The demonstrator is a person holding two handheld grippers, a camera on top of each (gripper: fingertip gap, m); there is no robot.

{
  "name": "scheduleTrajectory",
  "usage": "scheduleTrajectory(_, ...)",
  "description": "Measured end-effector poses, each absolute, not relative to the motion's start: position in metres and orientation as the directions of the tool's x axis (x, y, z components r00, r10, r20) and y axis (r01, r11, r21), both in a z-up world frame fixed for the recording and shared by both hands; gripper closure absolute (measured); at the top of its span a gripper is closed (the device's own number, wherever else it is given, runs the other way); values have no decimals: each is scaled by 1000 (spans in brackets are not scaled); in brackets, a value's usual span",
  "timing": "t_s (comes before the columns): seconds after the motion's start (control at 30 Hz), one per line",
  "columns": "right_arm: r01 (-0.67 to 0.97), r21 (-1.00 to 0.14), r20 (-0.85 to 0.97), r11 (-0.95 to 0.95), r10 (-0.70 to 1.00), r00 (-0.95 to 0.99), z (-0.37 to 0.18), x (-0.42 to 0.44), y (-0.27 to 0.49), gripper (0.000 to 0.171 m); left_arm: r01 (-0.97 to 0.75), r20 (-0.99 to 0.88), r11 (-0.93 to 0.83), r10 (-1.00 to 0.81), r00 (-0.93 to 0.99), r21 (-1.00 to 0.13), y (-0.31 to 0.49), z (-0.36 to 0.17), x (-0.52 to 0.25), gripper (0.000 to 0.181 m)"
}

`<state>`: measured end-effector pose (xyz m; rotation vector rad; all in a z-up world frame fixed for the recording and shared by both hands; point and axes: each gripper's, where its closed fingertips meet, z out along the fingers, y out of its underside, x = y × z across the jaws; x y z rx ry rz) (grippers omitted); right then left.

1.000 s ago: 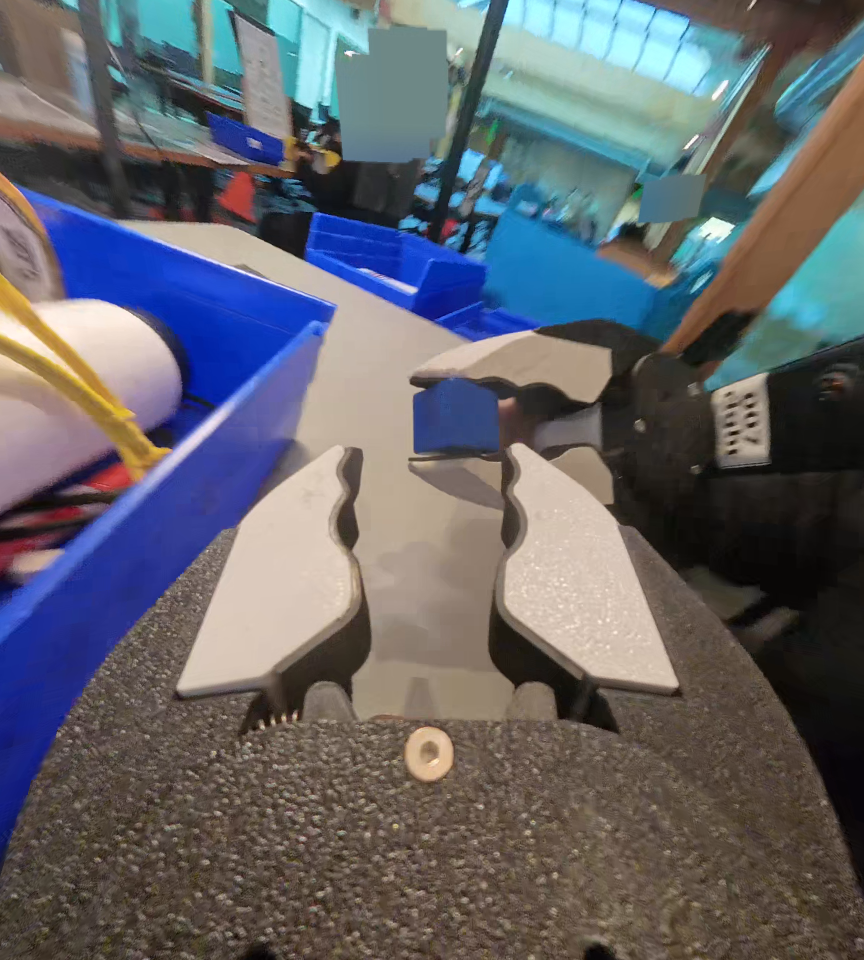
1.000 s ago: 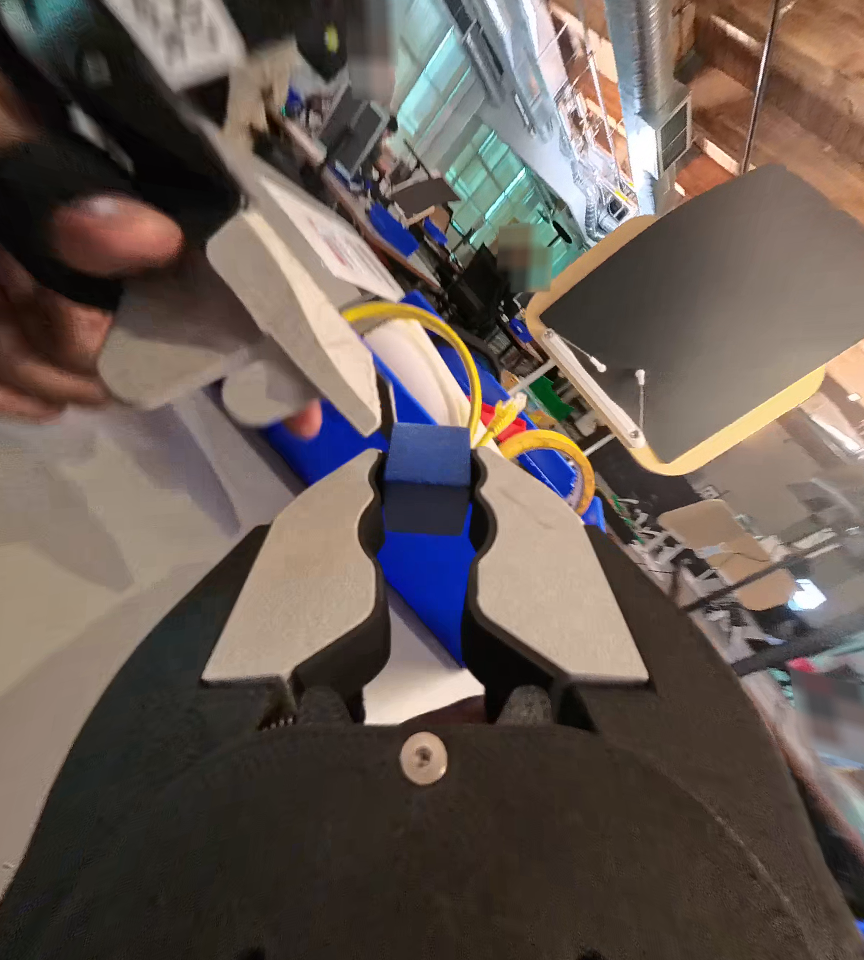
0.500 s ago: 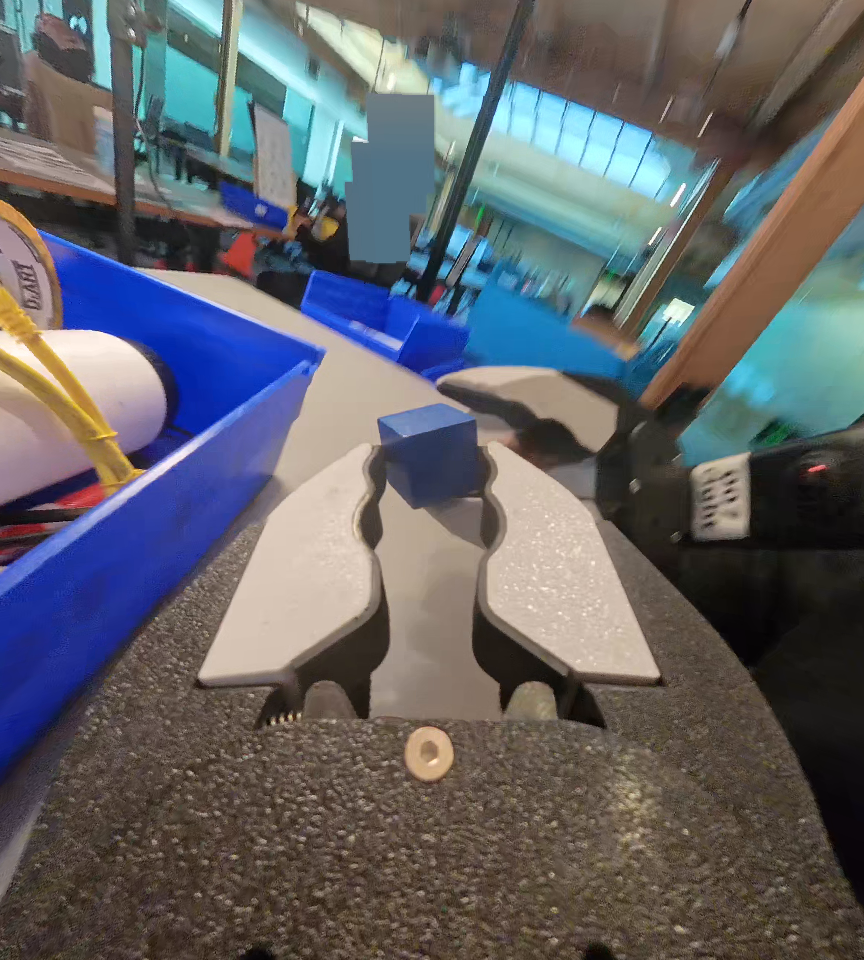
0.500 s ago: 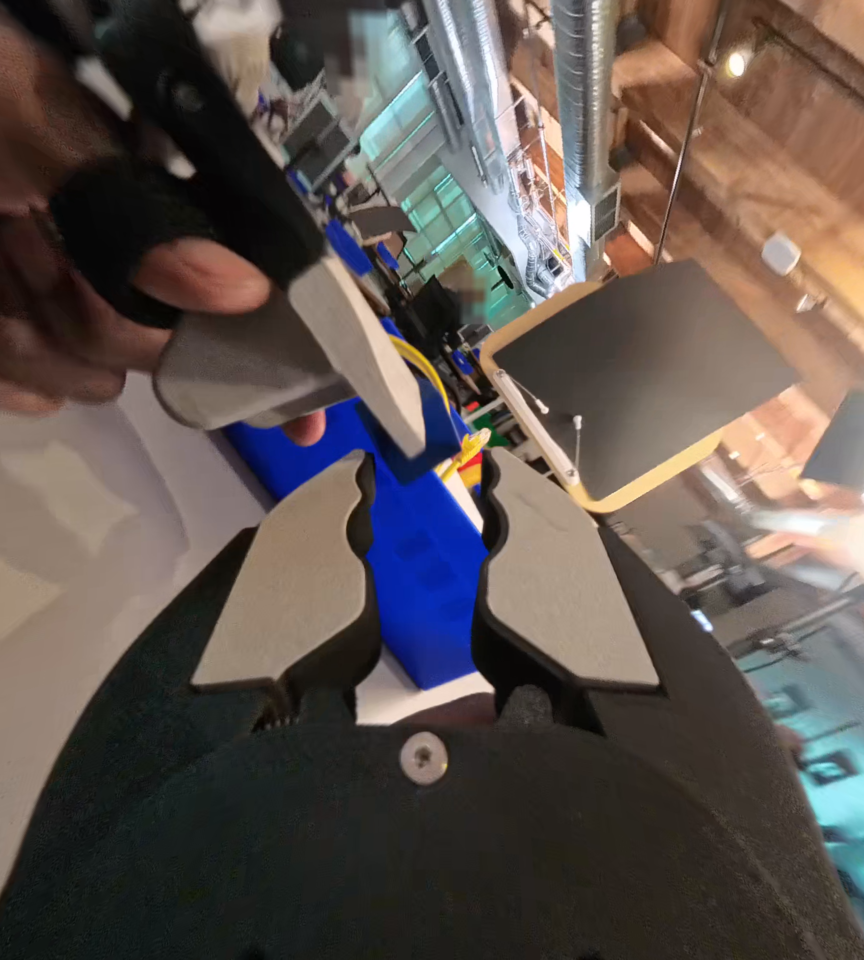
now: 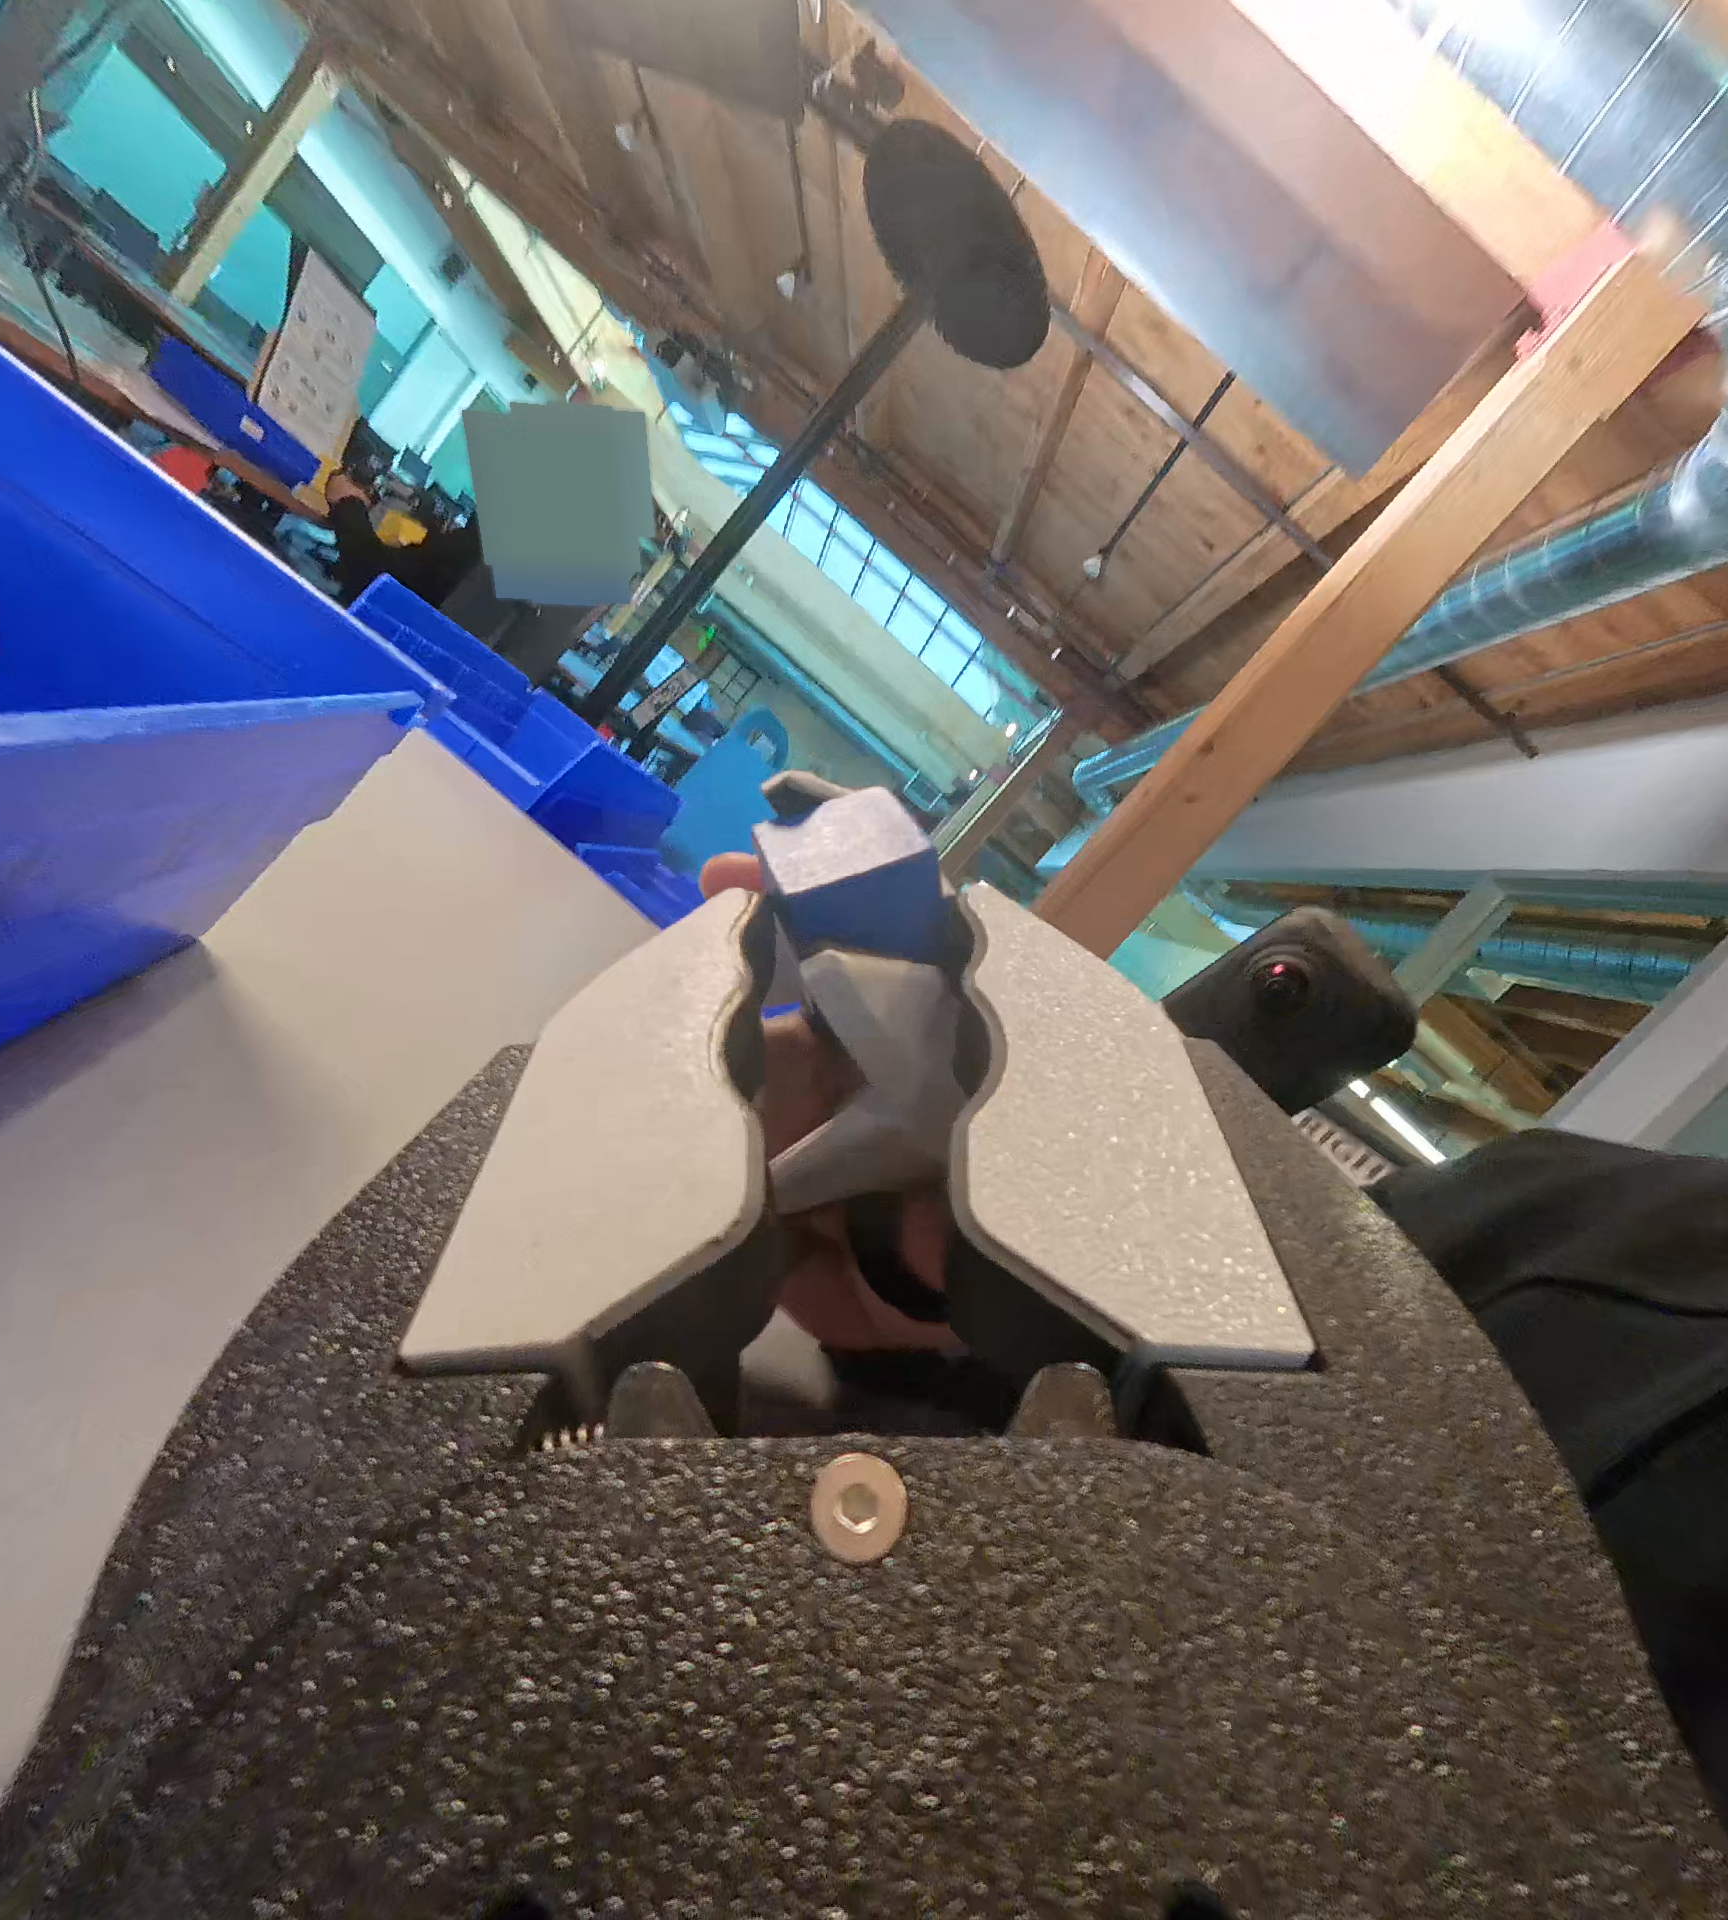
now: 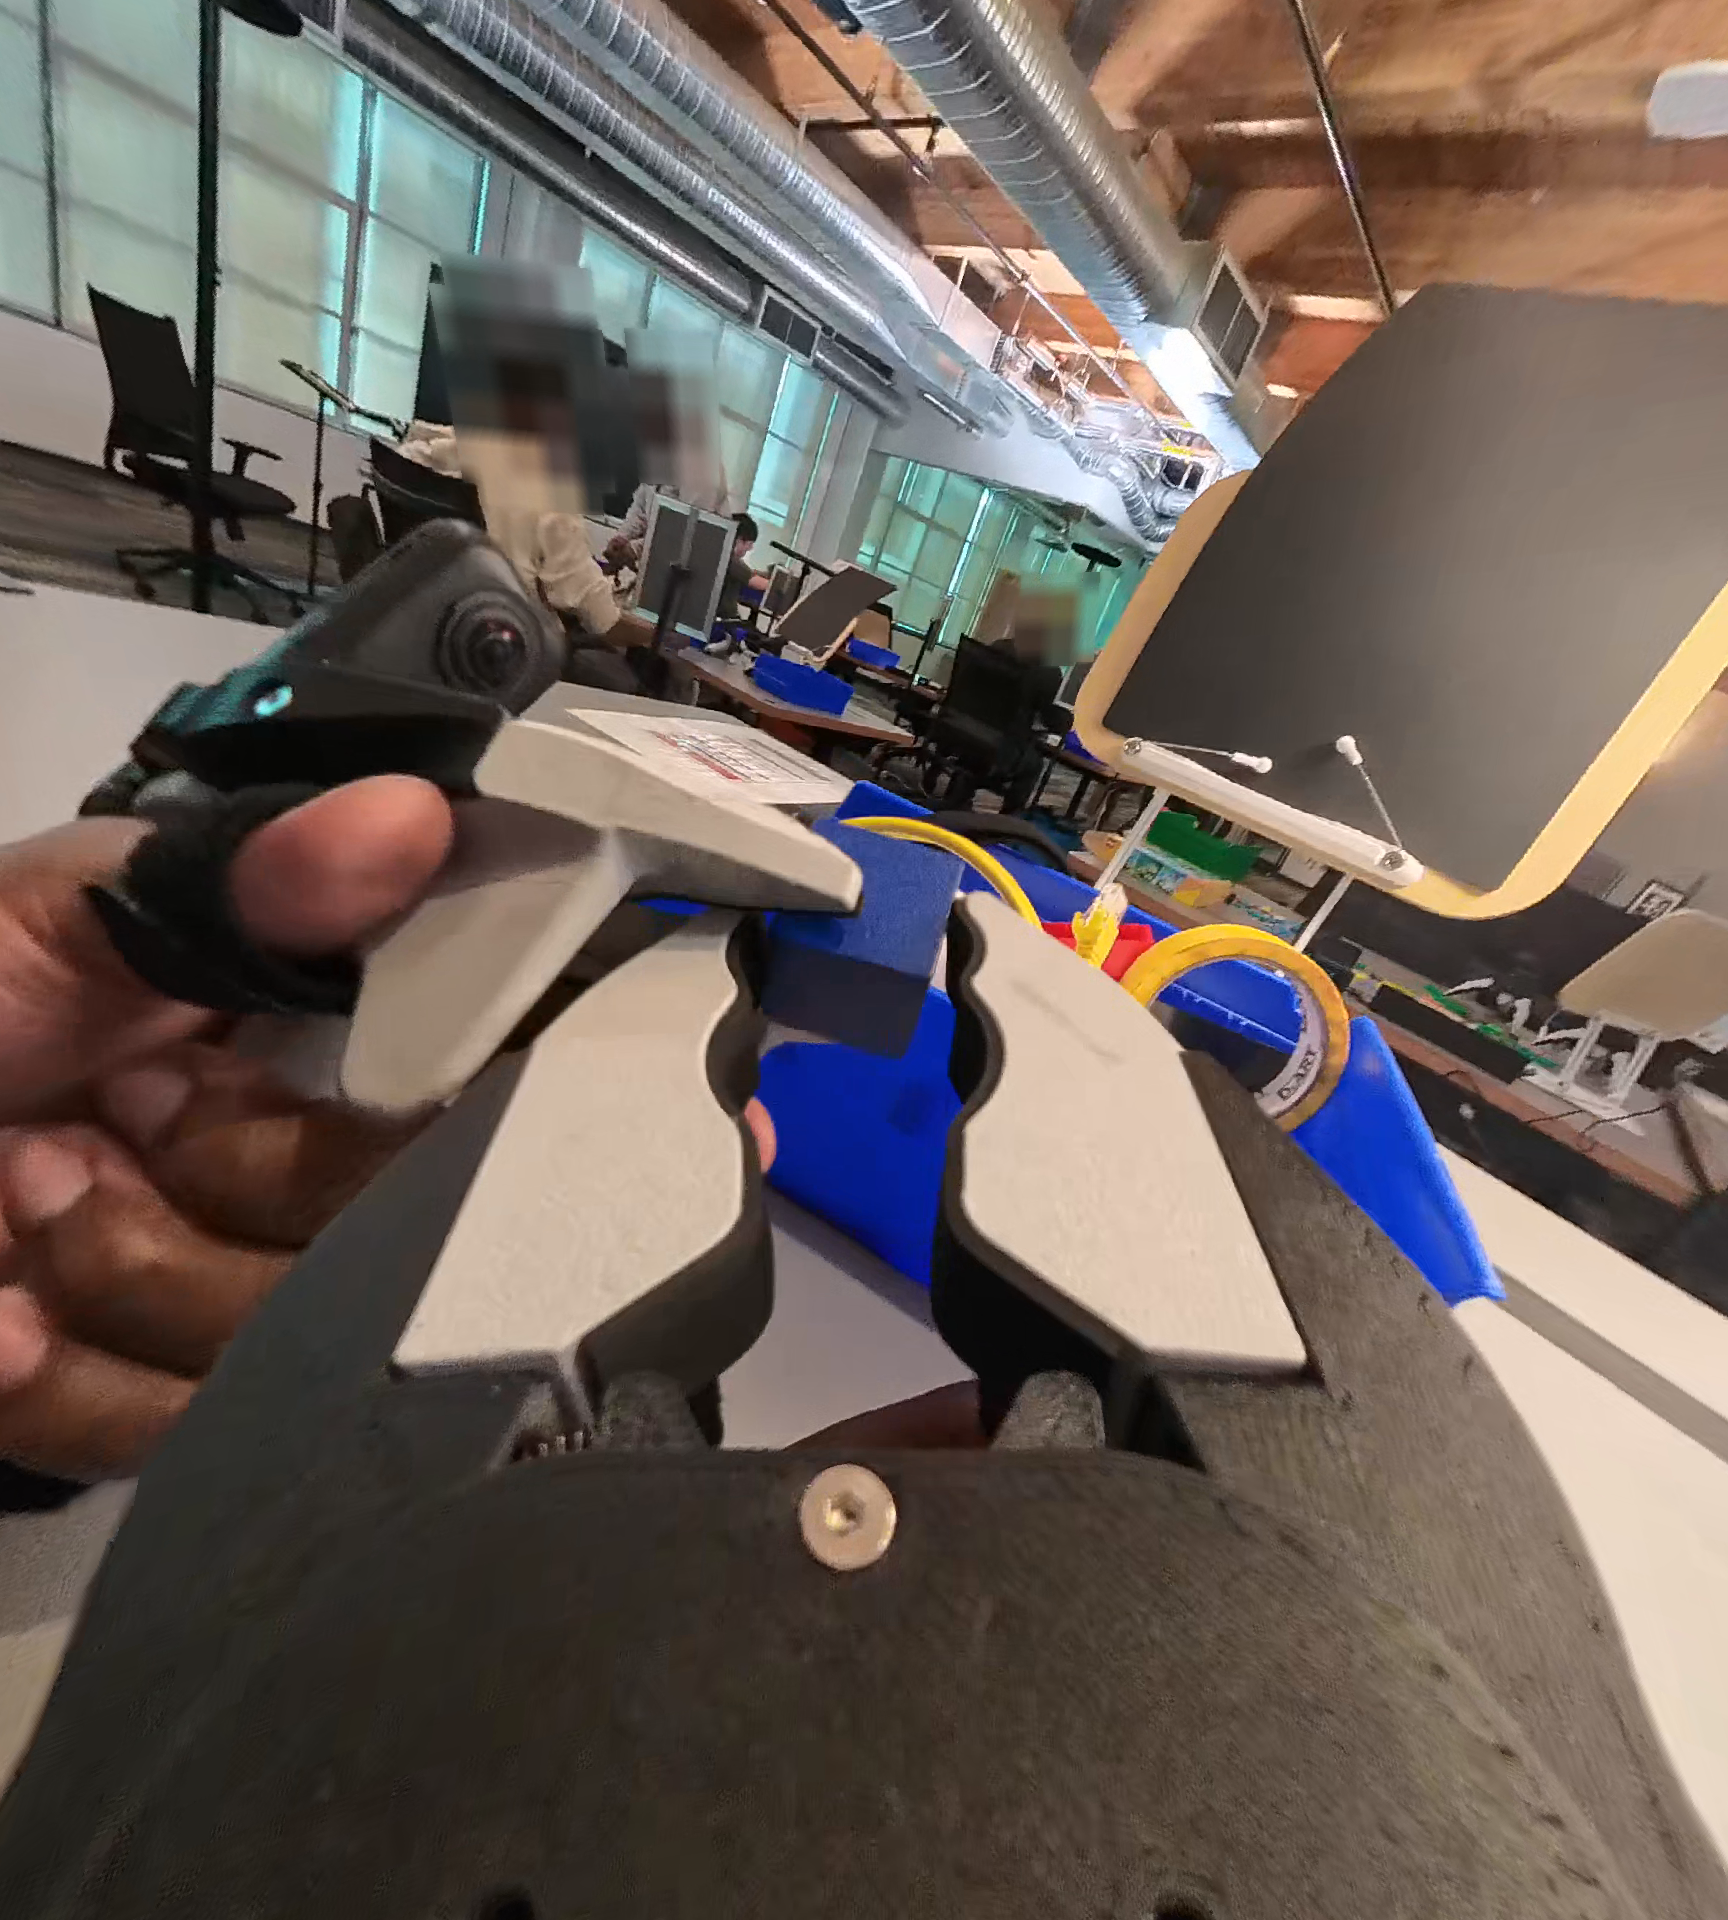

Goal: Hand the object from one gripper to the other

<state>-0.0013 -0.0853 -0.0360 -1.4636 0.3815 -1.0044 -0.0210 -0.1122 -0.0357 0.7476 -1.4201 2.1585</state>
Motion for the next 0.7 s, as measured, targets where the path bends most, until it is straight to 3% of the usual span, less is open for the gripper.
scheduleTrajectory(0.13,235,-939,343,-250,-689,639,-49,4,-88,139,-455,486,-217,-122,-865,-864,-110,-43,-11,131)
scheduleTrajectory(0.2,114,-957,263,-267,-631,730,-64,5,-87,139,-227,242,-95,-189,-952,-969,-104,-42,-12,126)
scheduleTrajectory(0.27,-21,-964,138,-266,-564,814,-77,0,-85,139,64,-75,65,-194,-978,-996,-98,-47,-18,125)
scheduleTrajectory(0.33,-140,-957,8,-255,-505,863,-86,-5,-86,139,331,-364,206,-145,-920,-921,-90,-57,-22,123)
scheduleTrajectory(0.43,-293,-926,-186,-237,-388,903,-94,-20,-86,139,570,-605,295,-34,-796,-767,-85,-73,-31,122)
scheduleTrajectory(0.57,-442,-859,-405,-258,-188,895,-98,-51,-80,139,659,-682,331,61,-729,-676,-89,-96,-39,121)
scheduleTrajectory(0.7,-501,-819,-498,-278,-86,863,-97,-71,-72,139,728,-725,261,128,-677,-634,-101,-108,-63,132)
